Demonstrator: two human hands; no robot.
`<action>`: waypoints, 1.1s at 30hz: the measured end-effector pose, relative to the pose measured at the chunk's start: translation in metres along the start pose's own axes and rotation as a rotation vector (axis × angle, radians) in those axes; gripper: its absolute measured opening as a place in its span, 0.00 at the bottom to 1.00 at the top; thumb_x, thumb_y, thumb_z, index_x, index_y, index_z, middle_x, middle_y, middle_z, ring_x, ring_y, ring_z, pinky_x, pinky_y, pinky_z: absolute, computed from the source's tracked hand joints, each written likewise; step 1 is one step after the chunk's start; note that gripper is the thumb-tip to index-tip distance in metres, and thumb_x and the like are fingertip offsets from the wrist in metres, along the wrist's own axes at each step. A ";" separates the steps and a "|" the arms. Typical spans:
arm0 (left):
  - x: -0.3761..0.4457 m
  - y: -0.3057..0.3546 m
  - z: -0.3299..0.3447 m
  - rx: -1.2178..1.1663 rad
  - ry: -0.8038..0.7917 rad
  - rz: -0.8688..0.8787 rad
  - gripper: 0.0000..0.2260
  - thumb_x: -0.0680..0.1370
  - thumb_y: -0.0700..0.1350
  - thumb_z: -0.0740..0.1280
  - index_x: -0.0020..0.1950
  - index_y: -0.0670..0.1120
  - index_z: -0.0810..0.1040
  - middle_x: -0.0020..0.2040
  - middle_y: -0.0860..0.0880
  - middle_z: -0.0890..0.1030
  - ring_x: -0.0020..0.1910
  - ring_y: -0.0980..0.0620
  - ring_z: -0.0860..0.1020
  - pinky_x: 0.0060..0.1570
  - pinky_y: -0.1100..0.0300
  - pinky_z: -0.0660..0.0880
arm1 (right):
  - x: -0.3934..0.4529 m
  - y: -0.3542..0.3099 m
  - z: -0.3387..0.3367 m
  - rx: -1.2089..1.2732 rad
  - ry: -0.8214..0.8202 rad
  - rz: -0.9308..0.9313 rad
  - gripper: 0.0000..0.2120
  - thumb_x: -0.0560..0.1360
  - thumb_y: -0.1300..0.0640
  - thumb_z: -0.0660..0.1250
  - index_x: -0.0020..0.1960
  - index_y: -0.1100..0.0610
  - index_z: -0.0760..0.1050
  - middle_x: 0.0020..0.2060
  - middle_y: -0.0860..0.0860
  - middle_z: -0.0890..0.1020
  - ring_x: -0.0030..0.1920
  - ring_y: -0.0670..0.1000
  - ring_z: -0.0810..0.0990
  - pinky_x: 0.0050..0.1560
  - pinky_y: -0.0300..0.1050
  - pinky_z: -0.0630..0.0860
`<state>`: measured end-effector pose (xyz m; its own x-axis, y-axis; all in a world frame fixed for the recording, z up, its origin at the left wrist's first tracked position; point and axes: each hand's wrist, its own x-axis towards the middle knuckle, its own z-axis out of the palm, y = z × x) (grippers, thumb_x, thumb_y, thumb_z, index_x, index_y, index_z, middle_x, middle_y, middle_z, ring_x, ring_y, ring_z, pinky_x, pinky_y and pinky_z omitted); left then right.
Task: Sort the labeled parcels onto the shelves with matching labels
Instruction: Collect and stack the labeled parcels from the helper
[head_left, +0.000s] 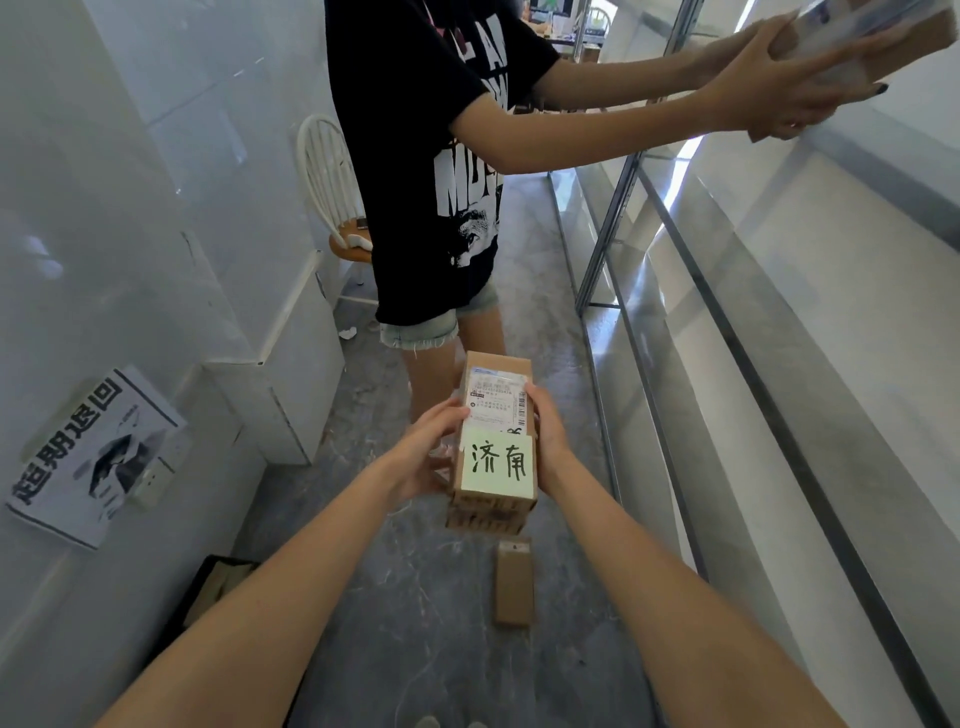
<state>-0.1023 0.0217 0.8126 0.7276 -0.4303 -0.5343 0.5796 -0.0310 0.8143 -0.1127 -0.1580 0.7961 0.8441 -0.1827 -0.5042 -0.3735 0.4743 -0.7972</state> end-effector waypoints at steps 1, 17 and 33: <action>-0.001 -0.001 0.001 0.003 0.001 0.000 0.25 0.76 0.59 0.68 0.72 0.61 0.67 0.61 0.50 0.79 0.58 0.41 0.79 0.47 0.42 0.81 | -0.001 0.001 -0.001 0.008 -0.002 -0.006 0.27 0.76 0.43 0.66 0.65 0.62 0.76 0.59 0.63 0.83 0.45 0.58 0.84 0.43 0.49 0.79; 0.015 -0.005 0.086 0.214 -0.375 -0.112 0.19 0.77 0.58 0.67 0.67 0.59 0.72 0.65 0.48 0.77 0.51 0.43 0.78 0.34 0.54 0.79 | -0.080 0.006 -0.075 0.274 0.427 -0.170 0.21 0.75 0.45 0.67 0.56 0.62 0.81 0.50 0.62 0.85 0.44 0.60 0.84 0.43 0.49 0.81; -0.048 -0.071 0.186 0.482 -0.844 -0.244 0.18 0.79 0.57 0.63 0.69 0.58 0.70 0.64 0.49 0.78 0.52 0.43 0.77 0.28 0.59 0.76 | -0.243 0.069 -0.143 0.491 0.919 -0.360 0.13 0.78 0.48 0.66 0.50 0.58 0.79 0.39 0.55 0.84 0.34 0.53 0.83 0.29 0.40 0.79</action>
<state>-0.2469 -0.1237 0.8225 0.0016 -0.8571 -0.5151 0.3313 -0.4856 0.8090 -0.3985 -0.2044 0.8164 0.1888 -0.8533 -0.4860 0.2027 0.5181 -0.8310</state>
